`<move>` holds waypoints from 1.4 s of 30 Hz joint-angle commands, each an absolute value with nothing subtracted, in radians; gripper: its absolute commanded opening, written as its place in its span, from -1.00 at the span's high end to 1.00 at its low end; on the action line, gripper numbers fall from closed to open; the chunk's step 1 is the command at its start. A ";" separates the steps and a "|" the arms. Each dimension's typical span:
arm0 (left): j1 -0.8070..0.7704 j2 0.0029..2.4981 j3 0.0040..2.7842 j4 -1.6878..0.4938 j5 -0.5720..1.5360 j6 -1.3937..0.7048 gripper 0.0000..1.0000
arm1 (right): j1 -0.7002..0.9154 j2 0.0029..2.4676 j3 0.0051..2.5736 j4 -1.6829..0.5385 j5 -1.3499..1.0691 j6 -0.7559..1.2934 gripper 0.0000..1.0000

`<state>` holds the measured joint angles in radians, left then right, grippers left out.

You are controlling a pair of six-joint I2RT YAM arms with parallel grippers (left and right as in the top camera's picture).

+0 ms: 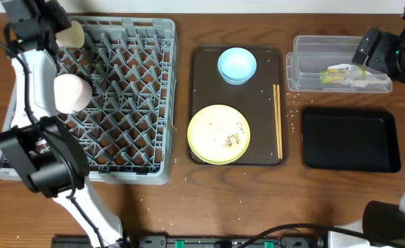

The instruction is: Sort waste into correct bins and load items into the dishwasher

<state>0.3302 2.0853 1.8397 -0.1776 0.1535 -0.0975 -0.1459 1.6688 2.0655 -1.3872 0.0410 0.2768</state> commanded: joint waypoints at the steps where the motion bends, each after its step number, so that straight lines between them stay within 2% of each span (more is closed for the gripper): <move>1: 0.325 2.152 1.840 -0.186 0.147 -0.115 0.85 | -0.145 1.671 2.066 -1.387 0.056 0.264 -0.98; 21: 0.323 2.170 1.807 -0.234 0.197 -0.140 0.85 | -0.144 1.671 2.066 -1.389 0.056 0.264 -0.99; 26: 0.318 2.170 1.807 -0.265 0.282 -0.141 0.85 | -0.144 1.671 2.066 -1.389 0.056 0.264 -0.99; 42: 0.273 2.170 1.807 -0.353 0.250 -0.132 0.85 | -0.145 1.671 2.066 -1.396 0.056 0.255 -0.99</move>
